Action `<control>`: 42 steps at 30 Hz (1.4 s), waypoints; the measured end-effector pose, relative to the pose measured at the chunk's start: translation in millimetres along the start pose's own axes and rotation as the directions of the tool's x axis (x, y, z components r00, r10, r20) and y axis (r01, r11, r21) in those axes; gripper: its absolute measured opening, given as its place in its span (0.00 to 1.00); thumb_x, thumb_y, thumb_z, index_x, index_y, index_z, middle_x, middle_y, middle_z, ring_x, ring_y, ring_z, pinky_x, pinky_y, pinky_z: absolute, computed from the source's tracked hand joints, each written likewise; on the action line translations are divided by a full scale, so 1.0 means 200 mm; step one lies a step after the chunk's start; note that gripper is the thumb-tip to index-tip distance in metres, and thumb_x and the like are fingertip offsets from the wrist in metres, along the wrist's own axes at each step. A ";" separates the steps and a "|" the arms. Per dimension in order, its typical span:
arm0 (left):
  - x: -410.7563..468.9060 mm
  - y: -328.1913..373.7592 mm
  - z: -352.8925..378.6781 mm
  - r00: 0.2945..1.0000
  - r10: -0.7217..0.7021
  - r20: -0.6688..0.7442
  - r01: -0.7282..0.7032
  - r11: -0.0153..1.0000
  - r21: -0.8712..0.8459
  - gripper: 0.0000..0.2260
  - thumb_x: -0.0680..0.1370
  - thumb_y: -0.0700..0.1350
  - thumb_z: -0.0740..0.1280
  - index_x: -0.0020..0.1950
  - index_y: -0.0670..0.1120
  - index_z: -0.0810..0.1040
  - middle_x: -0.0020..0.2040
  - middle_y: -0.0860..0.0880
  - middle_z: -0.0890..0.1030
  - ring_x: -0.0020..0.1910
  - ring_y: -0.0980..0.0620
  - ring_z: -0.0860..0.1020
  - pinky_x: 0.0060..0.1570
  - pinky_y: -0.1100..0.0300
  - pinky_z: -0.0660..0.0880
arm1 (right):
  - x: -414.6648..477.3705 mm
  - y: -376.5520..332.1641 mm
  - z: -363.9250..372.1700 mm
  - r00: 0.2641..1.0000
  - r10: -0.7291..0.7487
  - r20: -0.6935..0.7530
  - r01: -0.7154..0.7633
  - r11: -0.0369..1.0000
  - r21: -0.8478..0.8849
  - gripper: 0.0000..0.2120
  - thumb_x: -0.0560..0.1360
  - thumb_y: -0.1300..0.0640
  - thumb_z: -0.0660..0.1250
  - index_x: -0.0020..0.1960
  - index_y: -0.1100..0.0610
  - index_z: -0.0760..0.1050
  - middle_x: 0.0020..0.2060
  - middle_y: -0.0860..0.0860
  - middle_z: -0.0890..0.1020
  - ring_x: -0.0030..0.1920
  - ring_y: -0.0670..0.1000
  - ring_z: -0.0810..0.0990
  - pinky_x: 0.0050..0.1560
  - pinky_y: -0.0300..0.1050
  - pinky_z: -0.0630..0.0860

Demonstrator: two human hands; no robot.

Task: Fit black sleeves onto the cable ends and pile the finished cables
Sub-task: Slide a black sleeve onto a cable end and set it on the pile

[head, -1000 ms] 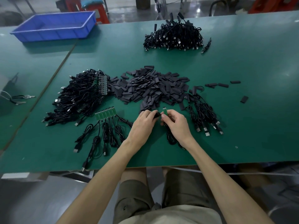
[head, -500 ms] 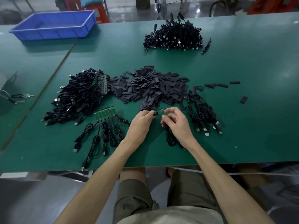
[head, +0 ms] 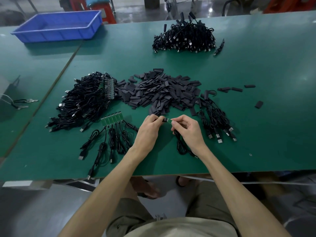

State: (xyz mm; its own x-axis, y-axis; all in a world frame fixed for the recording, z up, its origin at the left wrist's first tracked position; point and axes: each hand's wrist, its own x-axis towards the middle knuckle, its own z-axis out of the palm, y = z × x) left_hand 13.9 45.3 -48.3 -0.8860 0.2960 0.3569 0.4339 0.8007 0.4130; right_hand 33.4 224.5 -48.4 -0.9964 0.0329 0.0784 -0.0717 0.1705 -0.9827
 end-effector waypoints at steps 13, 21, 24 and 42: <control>-0.01 0.01 -0.02 0.992 0.111 0.056 -0.111 0.994 0.003 0.17 0.80 0.32 0.66 0.68 0.40 0.77 0.55 0.44 0.76 0.55 0.46 0.72 0.51 0.50 0.77 | -0.01 0.01 0.01 1.000 -0.005 0.021 0.006 0.999 -0.033 0.02 0.80 0.59 0.72 0.51 0.56 0.83 0.38 0.51 0.87 0.40 0.49 0.86 0.50 0.43 0.82; -0.01 0.02 -0.02 0.991 0.127 0.039 -0.127 0.992 0.004 0.12 0.82 0.39 0.65 0.66 0.43 0.77 0.49 0.48 0.72 0.52 0.49 0.71 0.46 0.54 0.76 | -0.01 0.01 0.00 1.000 -0.006 0.004 0.006 1.000 -0.019 0.06 0.81 0.54 0.70 0.50 0.57 0.77 0.38 0.51 0.87 0.39 0.53 0.86 0.53 0.57 0.82; -0.01 0.02 -0.02 0.992 0.116 0.052 -0.116 0.993 -0.009 0.08 0.83 0.38 0.63 0.61 0.41 0.78 0.49 0.48 0.74 0.50 0.49 0.71 0.47 0.55 0.74 | -0.01 0.01 0.00 1.000 -0.016 0.020 0.016 0.999 -0.037 0.10 0.81 0.48 0.70 0.47 0.55 0.78 0.38 0.50 0.87 0.40 0.52 0.85 0.52 0.58 0.81; 0.01 -0.01 -0.01 0.986 -0.007 0.169 0.049 0.967 -0.250 0.17 0.87 0.51 0.54 0.43 0.44 0.70 0.41 0.52 0.72 0.40 0.53 0.70 0.40 0.58 0.65 | -0.01 -0.01 0.01 0.998 -0.004 0.059 0.008 0.998 -0.060 0.11 0.81 0.48 0.70 0.48 0.56 0.80 0.36 0.50 0.86 0.40 0.50 0.85 0.48 0.41 0.79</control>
State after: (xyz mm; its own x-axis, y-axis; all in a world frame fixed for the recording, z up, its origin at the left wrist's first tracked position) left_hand 12.5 43.7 -46.8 -0.9038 0.3741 0.2077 0.4167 0.6590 0.6261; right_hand 34.4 222.7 -47.2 -0.9970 -0.0264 0.0724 -0.0766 0.2300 -0.9702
